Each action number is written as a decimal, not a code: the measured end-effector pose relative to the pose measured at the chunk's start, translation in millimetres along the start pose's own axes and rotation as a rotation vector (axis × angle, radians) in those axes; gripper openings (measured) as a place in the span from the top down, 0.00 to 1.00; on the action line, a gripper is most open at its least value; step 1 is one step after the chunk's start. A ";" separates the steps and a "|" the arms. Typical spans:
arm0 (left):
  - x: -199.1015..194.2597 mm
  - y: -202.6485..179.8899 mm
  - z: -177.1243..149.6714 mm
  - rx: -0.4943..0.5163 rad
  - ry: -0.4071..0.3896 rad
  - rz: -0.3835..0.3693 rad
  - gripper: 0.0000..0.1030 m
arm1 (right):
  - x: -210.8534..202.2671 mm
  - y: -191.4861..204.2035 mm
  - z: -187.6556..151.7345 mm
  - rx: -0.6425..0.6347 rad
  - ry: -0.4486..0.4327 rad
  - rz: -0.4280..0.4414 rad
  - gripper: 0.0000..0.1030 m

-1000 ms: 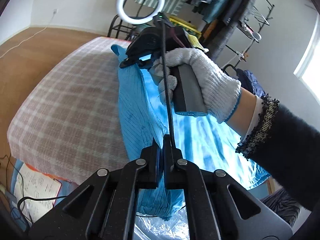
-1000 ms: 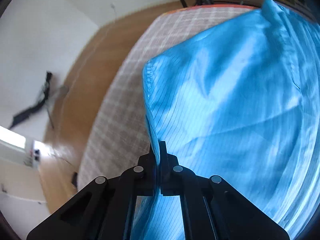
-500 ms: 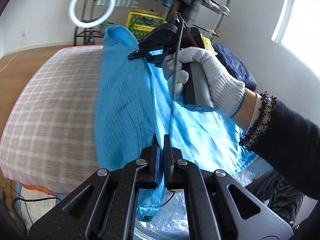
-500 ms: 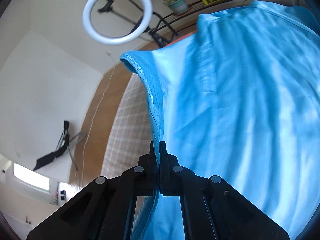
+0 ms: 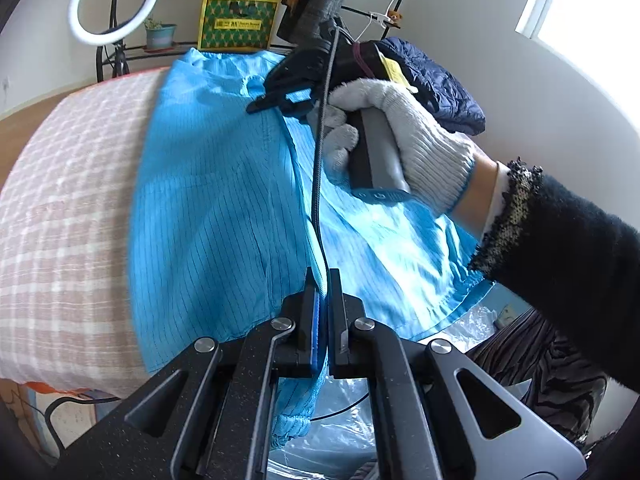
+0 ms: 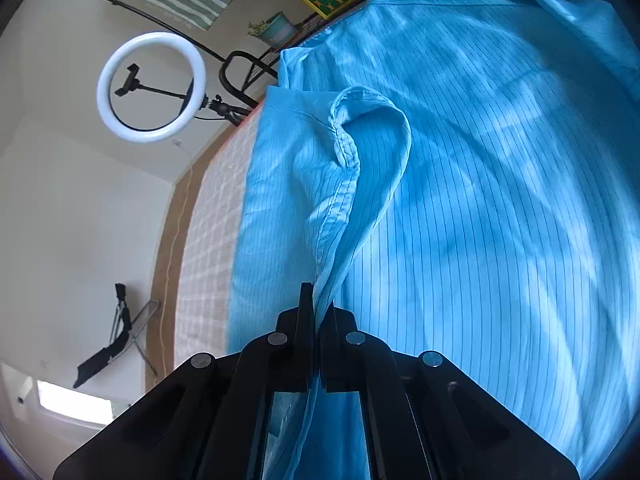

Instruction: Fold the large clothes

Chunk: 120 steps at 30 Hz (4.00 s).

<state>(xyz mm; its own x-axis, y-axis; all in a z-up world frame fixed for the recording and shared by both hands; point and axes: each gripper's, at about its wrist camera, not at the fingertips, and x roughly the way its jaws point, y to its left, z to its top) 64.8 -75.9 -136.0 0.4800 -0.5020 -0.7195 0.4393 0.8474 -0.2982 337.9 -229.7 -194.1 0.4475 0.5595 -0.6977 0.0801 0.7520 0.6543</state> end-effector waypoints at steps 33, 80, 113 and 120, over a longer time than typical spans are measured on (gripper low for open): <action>-6.2 107.9 -29.8 -0.315 0.139 0.041 0.63 | -74.4 -5.9 -157.3 -0.231 0.295 -0.157 0.58; 33.6 102.2 -5.8 -0.253 0.123 0.248 0.99 | -94.4 27.8 -211.0 -0.451 0.240 -0.156 0.81; 142.4 -171.8 34.8 0.083 0.193 -0.202 0.85 | -289.5 -218.7 -99.7 0.180 -0.212 -0.423 0.50; 98.1 -163.8 14.6 0.041 0.192 -0.150 0.85 | -277.8 -230.3 -93.9 0.165 -0.182 -0.372 0.50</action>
<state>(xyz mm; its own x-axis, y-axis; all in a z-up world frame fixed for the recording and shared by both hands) 51.1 -266.4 -148.5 0.2554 -0.5761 -0.7764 0.5268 0.7563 -0.3879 111.5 -525.5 -178.4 0.5101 0.1796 -0.8411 0.3994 0.8166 0.4166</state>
